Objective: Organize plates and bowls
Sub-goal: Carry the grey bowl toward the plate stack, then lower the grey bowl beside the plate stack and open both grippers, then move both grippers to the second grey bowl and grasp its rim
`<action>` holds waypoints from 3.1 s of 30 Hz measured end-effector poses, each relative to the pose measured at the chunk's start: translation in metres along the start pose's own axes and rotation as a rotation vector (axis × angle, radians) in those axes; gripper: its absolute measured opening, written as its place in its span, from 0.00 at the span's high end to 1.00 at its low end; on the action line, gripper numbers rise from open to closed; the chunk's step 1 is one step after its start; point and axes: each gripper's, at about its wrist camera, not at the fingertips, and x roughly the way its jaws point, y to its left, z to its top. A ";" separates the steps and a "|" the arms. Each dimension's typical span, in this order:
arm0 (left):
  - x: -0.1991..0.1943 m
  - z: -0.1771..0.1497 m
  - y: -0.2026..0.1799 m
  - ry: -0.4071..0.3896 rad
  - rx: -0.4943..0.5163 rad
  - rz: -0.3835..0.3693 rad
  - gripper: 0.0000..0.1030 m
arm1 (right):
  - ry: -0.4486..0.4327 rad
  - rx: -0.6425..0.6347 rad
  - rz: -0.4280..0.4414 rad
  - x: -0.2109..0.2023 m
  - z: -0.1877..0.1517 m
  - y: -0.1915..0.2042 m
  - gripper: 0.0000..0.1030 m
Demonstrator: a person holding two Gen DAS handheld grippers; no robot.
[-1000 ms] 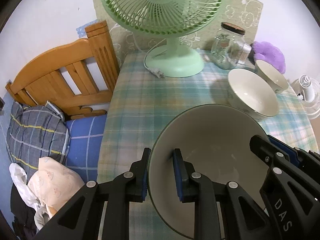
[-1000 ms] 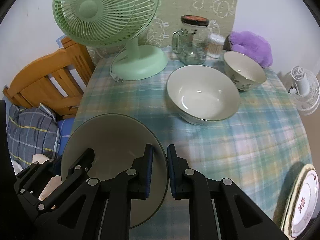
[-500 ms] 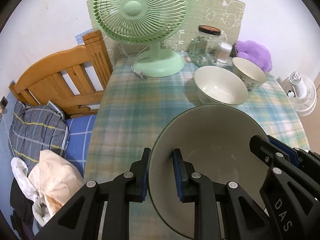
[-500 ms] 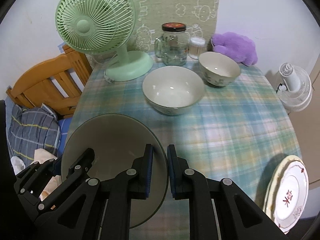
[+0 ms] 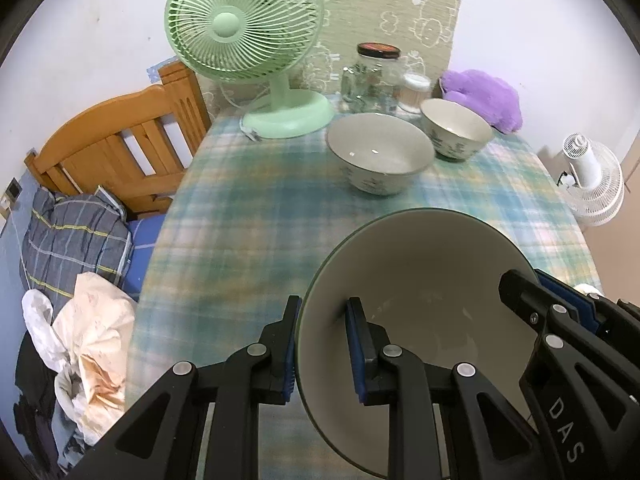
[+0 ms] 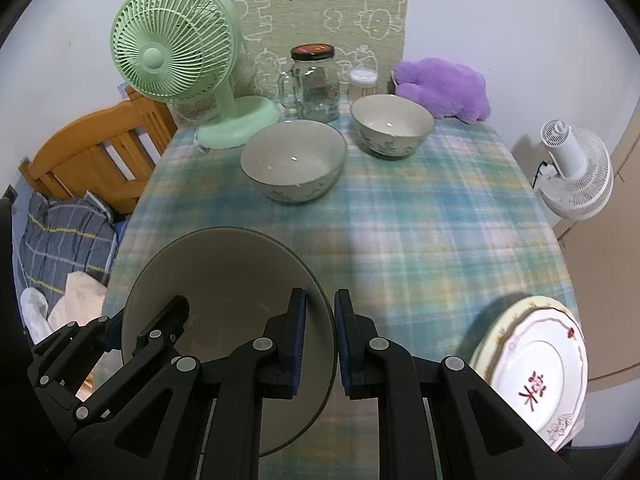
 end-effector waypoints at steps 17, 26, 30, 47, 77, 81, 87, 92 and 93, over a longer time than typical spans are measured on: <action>0.001 -0.045 -0.054 0.059 -0.022 -0.009 0.81 | 0.060 -0.023 0.006 -0.001 -0.042 -0.060 0.83; 0.011 -0.062 -0.068 0.102 -0.044 0.004 0.81 | 0.105 -0.044 0.019 0.012 -0.059 -0.072 0.83; 0.014 -0.066 -0.072 0.112 -0.054 -0.001 0.81 | 0.117 -0.051 0.012 0.015 -0.061 -0.075 0.83; 0.016 -0.065 -0.080 0.100 -0.076 0.050 0.41 | 0.097 -0.068 0.132 0.025 -0.061 -0.082 0.82; -0.024 0.041 -0.051 -0.105 -0.106 0.041 0.11 | -0.111 -0.090 0.117 -0.020 0.042 -0.055 0.26; -0.016 0.065 -0.042 -0.121 -0.097 0.032 0.11 | -0.129 -0.071 0.089 -0.013 0.066 -0.046 0.26; -0.004 0.091 -0.030 -0.140 -0.093 0.027 0.11 | -0.158 -0.057 0.063 -0.002 0.094 -0.034 0.26; 0.015 0.113 -0.020 -0.147 -0.065 0.022 0.11 | -0.158 -0.065 0.050 0.017 0.113 -0.022 0.26; 0.019 0.117 -0.019 -0.145 -0.061 0.021 0.11 | -0.158 -0.061 0.048 0.021 0.117 -0.021 0.26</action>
